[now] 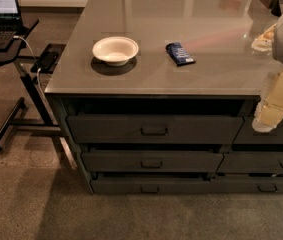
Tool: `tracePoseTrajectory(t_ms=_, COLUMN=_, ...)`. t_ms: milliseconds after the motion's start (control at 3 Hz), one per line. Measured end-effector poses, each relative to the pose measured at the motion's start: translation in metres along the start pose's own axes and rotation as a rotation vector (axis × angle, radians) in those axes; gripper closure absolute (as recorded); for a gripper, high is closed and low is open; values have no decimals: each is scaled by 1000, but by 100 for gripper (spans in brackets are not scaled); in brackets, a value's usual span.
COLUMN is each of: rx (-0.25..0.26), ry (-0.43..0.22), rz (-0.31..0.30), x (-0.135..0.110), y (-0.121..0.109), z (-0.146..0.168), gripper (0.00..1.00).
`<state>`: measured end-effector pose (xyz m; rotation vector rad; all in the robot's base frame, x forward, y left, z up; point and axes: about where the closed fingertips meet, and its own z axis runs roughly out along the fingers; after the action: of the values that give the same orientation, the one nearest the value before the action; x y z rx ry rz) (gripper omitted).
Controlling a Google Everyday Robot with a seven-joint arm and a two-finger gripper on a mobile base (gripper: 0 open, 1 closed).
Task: Open bottom drawer
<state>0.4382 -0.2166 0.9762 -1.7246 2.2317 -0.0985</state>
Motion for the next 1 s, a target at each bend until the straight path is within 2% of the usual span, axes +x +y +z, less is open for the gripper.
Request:
tracePoseTrajectory(t_ms=333, rx=0, ry=0, rz=0, x=0, y=0, z=0, gripper=0)
tracePoseTrajectory(t_ms=667, rx=-18, ry=-8, rz=12, x=1, y=7, z=17, gripper=0)
tracePoseTrajectory(t_ms=1000, rx=-50, ry=-43, rz=4, x=2, y=21, z=58, gripper=0)
